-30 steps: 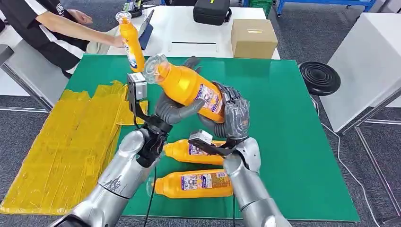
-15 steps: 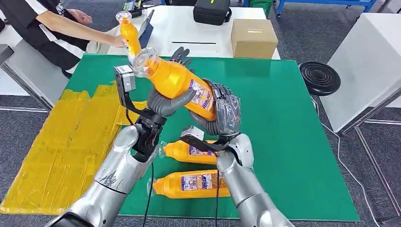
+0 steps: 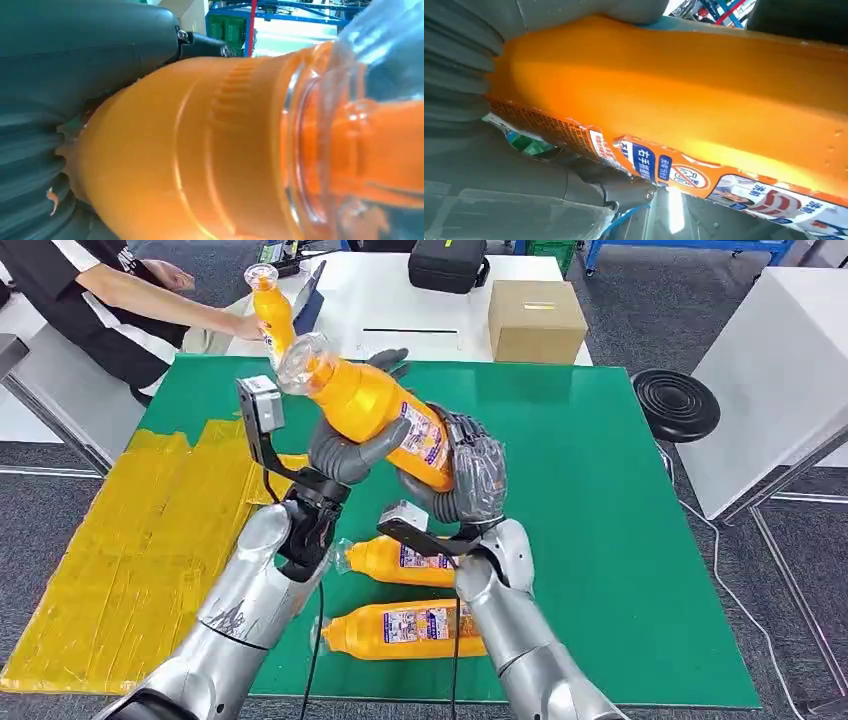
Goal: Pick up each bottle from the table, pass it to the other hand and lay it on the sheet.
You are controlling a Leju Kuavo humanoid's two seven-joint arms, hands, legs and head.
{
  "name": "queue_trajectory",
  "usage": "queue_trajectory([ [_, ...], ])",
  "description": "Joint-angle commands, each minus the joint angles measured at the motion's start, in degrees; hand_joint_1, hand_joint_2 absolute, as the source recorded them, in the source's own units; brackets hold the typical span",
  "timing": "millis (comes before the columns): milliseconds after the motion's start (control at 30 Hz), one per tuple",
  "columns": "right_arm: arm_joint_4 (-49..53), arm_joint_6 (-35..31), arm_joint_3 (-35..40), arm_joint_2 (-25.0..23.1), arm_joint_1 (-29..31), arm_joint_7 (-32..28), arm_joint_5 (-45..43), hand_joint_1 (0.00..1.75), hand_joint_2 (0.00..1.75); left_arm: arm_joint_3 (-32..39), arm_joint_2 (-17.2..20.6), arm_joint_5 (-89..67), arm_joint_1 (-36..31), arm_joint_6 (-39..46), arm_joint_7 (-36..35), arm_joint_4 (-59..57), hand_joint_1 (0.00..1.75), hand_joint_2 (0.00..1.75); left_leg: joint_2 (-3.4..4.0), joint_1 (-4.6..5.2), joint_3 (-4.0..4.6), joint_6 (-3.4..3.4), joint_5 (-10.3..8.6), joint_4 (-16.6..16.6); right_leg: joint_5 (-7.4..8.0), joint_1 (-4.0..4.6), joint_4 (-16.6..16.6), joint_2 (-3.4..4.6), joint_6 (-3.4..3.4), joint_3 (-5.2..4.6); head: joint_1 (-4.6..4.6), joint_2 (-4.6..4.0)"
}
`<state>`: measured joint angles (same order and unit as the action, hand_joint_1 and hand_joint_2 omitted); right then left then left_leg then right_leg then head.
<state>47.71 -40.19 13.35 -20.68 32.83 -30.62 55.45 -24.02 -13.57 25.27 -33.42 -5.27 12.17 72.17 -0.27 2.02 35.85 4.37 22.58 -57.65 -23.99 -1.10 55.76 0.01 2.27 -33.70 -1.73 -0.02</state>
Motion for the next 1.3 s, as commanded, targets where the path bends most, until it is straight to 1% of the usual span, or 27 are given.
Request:
queue_trajectory([
  [33,-4.5,0.2,2.9,1.1,-0.1,-0.6,-0.5,1.75,1.75,-2.8,0.5,0.0,-4.0,-0.1,0.2,-0.5,1.75,1.75,-0.11,-0.16,-0.19,-0.42,0.05,0.0,-0.04,0.13,-0.1,-0.13,-0.18,0.27,-0.02,0.0],
  [200,-4.5,0.2,2.9,1.1,-0.1,-0.6,-0.5,1.75,1.75,-2.8,0.5,0.0,-4.0,-0.1,0.2,-0.5,1.75,1.75,-0.12,-0.15,-0.13,-0.35,0.03,0.0,-0.03,0.12,-0.1,-0.13,-0.15,0.21,-0.02,0.0],
  [233,-4.3,0.2,2.7,1.2,-0.1,-0.7,-0.9,1.75,1.75,-2.8,0.3,0.0,-4.0,-0.1,0.2,-0.8,1.75,1.75,-0.11,-0.17,-0.21,-0.46,0.04,0.0,-0.03,0.14,-0.1,-0.13,-0.2,0.29,-0.02,0.0],
  [267,-4.0,0.2,2.6,1.2,-0.1,-0.7,-0.9,1.75,1.75,-2.8,0.3,0.0,-4.1,-0.1,0.2,-0.8,1.75,1.75,-0.13,-0.12,-0.11,-0.32,0.02,0.0,-0.03,0.1,-0.1,-0.14,-0.14,0.18,-0.02,0.0],
  [300,-3.6,0.2,2.2,1.2,-0.2,-0.7,-1.2,1.75,1.75,-2.8,0.2,-0.1,-4.1,0.0,0.3,-1.0,1.75,1.75,-0.16,-0.18,-0.18,-0.44,0.03,0.0,-0.03,0.15,-0.1,-0.17,-0.19,0.28,-0.02,0.0],
  [400,-3.1,0.2,2.3,1.6,-0.3,-1.1,-3.6,1.75,1.75,-2.6,0.3,-0.5,-4.3,0.2,0.7,-1.2,1.75,1.75,-0.13,-0.14,-0.11,-0.34,0.03,0.0,-0.03,0.12,-0.1,-0.15,-0.14,0.19,-0.02,0.0],
  [433,-3.1,0.2,2.3,1.7,-0.3,-1.1,-3.6,1.75,1.75,-2.5,0.4,-0.5,-4.3,0.2,0.7,-1.3,1.75,1.75,-0.18,-0.17,-0.17,-0.44,0.03,0.0,-0.04,0.15,-0.1,-0.19,-0.18,0.28,-0.02,0.0],
  [500,-3.1,0.2,2.3,1.7,-0.3,-1.1,-3.6,1.75,1.75,-2.5,0.4,-0.5,-4.3,0.2,0.7,-1.3,1.75,1.75,-0.13,-0.11,-0.05,-0.25,0.01,0.0,-0.03,0.09,-0.1,-0.14,-0.1,0.12,-0.02,0.0],
  [533,-3.1,0.2,2.3,1.7,-0.3,-1.1,-3.6,1.75,1.75,-2.5,0.4,-0.5,-4.3,0.2,0.7,-1.3,1.75,1.75,-0.16,-0.14,-0.14,-0.36,0.03,0.0,-0.04,0.12,-0.1,-0.17,-0.15,0.22,-0.02,0.0],
  [633,-2.3,0.2,2.5,1.8,-0.5,-1.2,-4.2,1.75,1.75,-2.5,0.5,-1.0,-4.4,0.4,1.1,-1.3,1.75,1.75,-0.12,-0.14,-0.09,-0.31,0.02,0.0,-0.02,0.12,-0.1,-0.13,-0.13,0.17,-0.02,0.0],
  [667,-0.8,0.2,2.8,2.1,-1.1,-1.5,-5.3,1.75,1.75,-2.3,0.5,-1.4,-4.4,0.6,1.2,-1.5,1.75,1.75,-0.16,-0.15,-0.14,-0.38,0.02,0.0,-0.03,0.13,-0.1,-0.17,-0.16,0.23,-0.02,0.0],
  [700,0.5,0.2,3.8,2.6,-1.6,-1.5,-7.3,1.75,1.75,-1.8,0.6,-1.8,-4.4,0.9,1.4,-1.8,1.75,1.75,-0.15,-0.12,-0.06,-0.27,0.01,0.0,-0.03,0.1,-0.1,-0.16,-0.12,0.13,-0.02,0.0],
  [733,1.5,0.2,4.4,3.0,-1.9,-1.4,-8.6,1.75,1.75,-1.6,0.7,-2.3,-4.4,1.2,1.6,-1.9,1.75,1.75,-0.18,-0.16,-0.13,-0.38,0.02,0.0,-0.04,0.13,-0.1,-0.19,-0.16,0.22,-0.02,0.0],
  [767,4.5,0.7,5.4,4.0,-2.9,-1.2,-11.1,1.75,1.75,-1.0,1.0,-3.3,-4.5,1.9,1.9,-2.1,1.75,1.75,-0.15,-0.11,-0.07,-0.26,0.0,0.0,-0.02,0.1,-0.1,-0.16,-0.11,0.14,-0.02,0.0],
  [800,9.1,2.2,6.9,5.4,-4.4,-0.3,-14.4,1.75,1.75,-0.1,1.3,-4.6,-4.4,2.9,2.4,-2.2,1.75,1.75,-0.17,-0.14,-0.15,-0.38,0.01,0.0,-0.03,0.12,-0.1,-0.19,-0.16,0.23,-0.02,0.0],
  [833,12.2,3.0,8.1,6.7,-5.4,0.7,-16.3,1.75,1.75,0.7,1.5,-5.6,-4.2,3.2,2.7,-2.3,1.75,1.75,-0.14,-0.09,-0.04,-0.22,0.0,0.0,-0.02,0.08,-0.1,-0.15,-0.09,0.1,-0.02,0.0],
  [867,15.9,3.3,9.1,8.1,-6.7,1.3,-17.5,1.75,1.75,1.4,1.9,-7.8,-3.9,4.1,3.7,-2.1,1.75,1.75,-0.19,-0.14,-0.14,-0.38,0.02,0.0,-0.04,0.12,-0.1,-0.2,-0.15,0.23,-0.02,0.0],
  [900,17.7,3.6,9.4,8.8,-7.2,2.0,-17.7,1.75,1.75,1.9,2.0,-8.1,-3.8,3.7,3.7,-2.0,1.75,1.75,-0.17,-0.1,-0.08,-0.28,0.0,0.0,-0.02,0.09,-0.1,-0.18,-0.11,0.15,-0.04,0.0],
  [933,17.7,3.6,9.4,8.8,-7.2,2.0,-17.7,1.75,1.75,1.9,2.0,-8.1,-3.8,3.7,3.7,-2.0,1.75,1.75,-0.17,-0.15,-0.16,-0.4,0.02,0.0,-0.04,0.12,-0.1,-0.19,-0.16,0.24,-0.02,0.0],
  [1000,17.7,3.6,9.4,8.8,-7.2,2.0,-17.7,1.75,1.75,1.9,2.0,-8.1,-3.8,3.7,3.7,-2.0,1.75,1.75,-0.14,-0.06,-0.06,-0.23,0.0,0.0,-0.02,0.05,-0.1,-0.13,-0.09,0.11,0.0,0.0],
  [1033,17.7,3.6,9.4,8.8,-7.2,2.0,-17.7,1.75,1.75,1.9,2.0,-8.1,-3.8,3.7,3.7,-2.0,1.75,1.75,-0.12,-0.1,-0.12,-0.33,0.03,0.0,-0.03,0.08,-0.1,-0.11,-0.13,0.19,-0.02,0.0],
  [1067,19.3,1.5,9.3,9.1,-8.0,1.6,-17.6,1.75,1.75,1.9,2.3,-11.9,-3.6,6.7,4.8,-1.5,1.75,1.75,-0.04,-0.06,-0.05,-0.24,0.02,0.0,0.0,0.05,0.0,-0.03,-0.09,0.1,-0.02,0.0],
  [1100,24.3,1.1,9.2,10.3,-10.0,1.6,-18.8,1.75,1.75,2.7,2.6,-15.6,-2.9,9.6,5.3,-0.9,1.75,1.75,-0.02,-0.09,-0.12,-0.36,0.04,0.0,-0.01,0.08,-0.1,-0.02,-0.14,0.18,0.0,0.0],
  [1133,28.9,1.4,9.1,11.8,-11.8,1.9,-19.3,1.75,1.75,3.3,3.0,-17.1,-2.2,10.5,5.3,-0.4,1.75,1.75,-0.08,-0.06,-0.06,-0.29,0.01,0.0,-0.01,0.05,-0.1,-0.08,-0.12,0.13,-0.02,0.0],
  [1167,35.1,1.6,8.6,13.6,-14.6,2.5,-19.6,1.38,1.75,4.3,3.6,-19.2,-1.1,11.5,5.3,0.1,1.75,1.75,-0.08,-0.08,-0.16,-0.41,0.02,0.1,-0.02,0.07,-0.1,-0.08,-0.17,0.23,-0.04,0.0],
  [1200,39.4,1.4,7.9,14.5,-16.5,2.4,-20.3,0.0,1.75,5.1,4.2,-21.1,-0.4,12.7,5.6,0.2,1.75,1.75,-0.18,-0.04,-0.07,-0.29,-0.01,0.1,-0.03,0.05,-0.1,-0.18,-0.12,0.16,0.0,0.0],
  [1300,49.3,1.4,5.8,16.2,-20.8,3.7,-20.4,0.0,1.75,7.4,4.7,-25.4,0.1,15.4,6.1,-0.7,1.75,1.75,-0.27,-0.01,-0.2,-0.38,0.02,0.1,-0.05,0.03,-0.1,-0.22,-0.16,0.26,0.0,0.0],
])
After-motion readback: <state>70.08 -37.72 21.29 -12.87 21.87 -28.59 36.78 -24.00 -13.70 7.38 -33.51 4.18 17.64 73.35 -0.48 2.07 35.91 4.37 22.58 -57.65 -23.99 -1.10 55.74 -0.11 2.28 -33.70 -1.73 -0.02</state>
